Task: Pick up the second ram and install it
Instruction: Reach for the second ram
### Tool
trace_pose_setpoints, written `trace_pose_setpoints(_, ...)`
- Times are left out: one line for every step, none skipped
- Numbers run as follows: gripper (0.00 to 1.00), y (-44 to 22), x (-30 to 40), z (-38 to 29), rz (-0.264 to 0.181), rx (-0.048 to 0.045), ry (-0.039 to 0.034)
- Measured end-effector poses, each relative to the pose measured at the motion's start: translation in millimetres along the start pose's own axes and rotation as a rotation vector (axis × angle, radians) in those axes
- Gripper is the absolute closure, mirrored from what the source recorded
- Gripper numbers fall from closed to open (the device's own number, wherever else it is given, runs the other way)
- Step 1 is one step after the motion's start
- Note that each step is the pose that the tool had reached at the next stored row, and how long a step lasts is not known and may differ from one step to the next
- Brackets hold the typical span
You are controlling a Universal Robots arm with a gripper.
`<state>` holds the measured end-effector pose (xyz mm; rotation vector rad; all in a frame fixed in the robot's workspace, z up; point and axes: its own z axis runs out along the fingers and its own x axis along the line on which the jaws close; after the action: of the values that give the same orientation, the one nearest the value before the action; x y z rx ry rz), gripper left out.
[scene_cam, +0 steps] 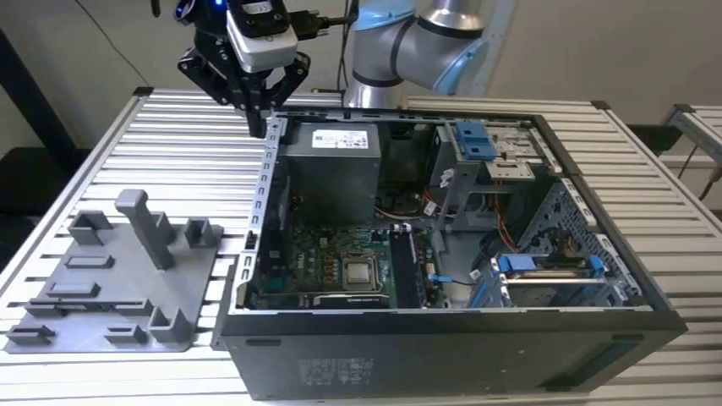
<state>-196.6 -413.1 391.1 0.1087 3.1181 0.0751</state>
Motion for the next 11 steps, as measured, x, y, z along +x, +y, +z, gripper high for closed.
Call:
trace_pose_setpoints(0.89, -0.2, 0.7, 0.0, 0.000, 0.0000, 0.0000)
trace_pose_setpoints(0.89, -0.4, 1.4, 0.0, 0.000, 0.0001, 0.0000)
trace_pose_setpoints(0.89, -0.5, 2.1, 0.0, 0.000, 0.0001, 0.0000)
trace_pose_setpoints(0.89, -0.7, 2.8, 0.0, 0.000, 0.0001, 0.0000)
trace_pose_setpoints(0.89, -0.9, 3.6, 0.0, 0.000, 0.0001, 0.0000)
trace_pose_setpoints(0.89, -1.1, 4.3, 0.0, 0.000, 0.0000, 0.0000)
trace_pose_setpoints(0.89, -1.4, 5.0, 0.0, 0.000, 0.0000, 0.0000)
trace_pose_setpoints(0.89, -1.6, 5.7, 0.0, 0.000, 0.0001, 0.0000)
trace_pose_setpoints(0.89, -1.8, 6.4, 0.0, 0.000, 0.0000, 0.0000)
trace_pose_setpoints(0.89, -2.0, 7.0, 0.0, 0.000, 0.0001, 0.0000)
trace_pose_setpoints(0.89, -2.3, 7.7, 0.0, 0.000, 0.0000, 0.0000)
